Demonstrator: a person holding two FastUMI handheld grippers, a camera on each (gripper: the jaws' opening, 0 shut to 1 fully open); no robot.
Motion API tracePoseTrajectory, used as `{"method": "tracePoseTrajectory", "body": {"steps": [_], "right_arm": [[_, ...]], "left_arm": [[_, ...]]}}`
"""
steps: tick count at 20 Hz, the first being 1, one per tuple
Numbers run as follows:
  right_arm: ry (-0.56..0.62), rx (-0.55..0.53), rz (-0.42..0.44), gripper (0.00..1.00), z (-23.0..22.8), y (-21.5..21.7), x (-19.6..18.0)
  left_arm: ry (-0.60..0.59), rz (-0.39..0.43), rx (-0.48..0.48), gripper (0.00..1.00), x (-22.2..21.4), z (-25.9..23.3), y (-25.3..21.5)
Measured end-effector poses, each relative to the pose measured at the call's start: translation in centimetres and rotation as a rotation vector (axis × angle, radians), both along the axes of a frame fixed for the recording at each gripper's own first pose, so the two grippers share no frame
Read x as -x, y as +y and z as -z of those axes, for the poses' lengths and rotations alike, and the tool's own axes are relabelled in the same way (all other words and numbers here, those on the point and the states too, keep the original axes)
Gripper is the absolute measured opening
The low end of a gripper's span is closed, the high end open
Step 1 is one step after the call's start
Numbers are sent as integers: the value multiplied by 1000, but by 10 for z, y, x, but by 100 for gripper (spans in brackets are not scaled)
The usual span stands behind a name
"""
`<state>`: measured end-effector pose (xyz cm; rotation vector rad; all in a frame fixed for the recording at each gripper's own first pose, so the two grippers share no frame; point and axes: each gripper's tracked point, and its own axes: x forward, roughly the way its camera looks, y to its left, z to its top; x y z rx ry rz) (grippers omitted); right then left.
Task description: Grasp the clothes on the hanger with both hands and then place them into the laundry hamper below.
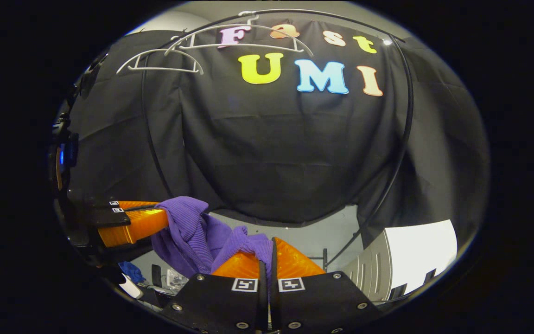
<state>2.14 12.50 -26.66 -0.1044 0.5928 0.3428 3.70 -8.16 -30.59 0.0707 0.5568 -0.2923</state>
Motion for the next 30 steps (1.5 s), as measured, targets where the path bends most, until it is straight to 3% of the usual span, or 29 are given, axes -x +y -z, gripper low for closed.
{"method": "tracePoseTrajectory", "body": {"steps": [12,14,15,16,20,22,25,26,27,28,29,30], "right_arm": [[229,168,-5,5,94,-18,36],[260,170,-12,13,102,-17,48],[282,173,-14,16,107,-14,54],[281,168,-14,29,108,-14,59],[226,154,7,96,88,-17,60],[191,136,13,96,73,-21,57],[89,106,12,96,36,-27,46],[53,100,2,96,21,-29,45],[13,98,-6,96,6,-34,45],[-28,94,-12,96,-11,-39,44],[-72,86,-16,96,-28,-43,43],[-113,77,-13,96,-47,-48,43]], "left_arm": [[220,-3,-141,3,36,103,30],[190,9,-145,3,33,93,33],[179,18,-144,13,31,90,32],[172,25,-140,29,34,85,32],[144,6,-147,89,39,74,50],[130,-27,-143,85,46,64,59],[66,-77,-117,91,47,27,67],[33,-91,-111,97,47,9,70],[-1,-102,-103,91,45,-12,72],[-36,-110,-94,98,46,-33,72],[-75,-119,-85,91,45,-54,71],[-113,-129,-77,91,45,-75,70]]}}
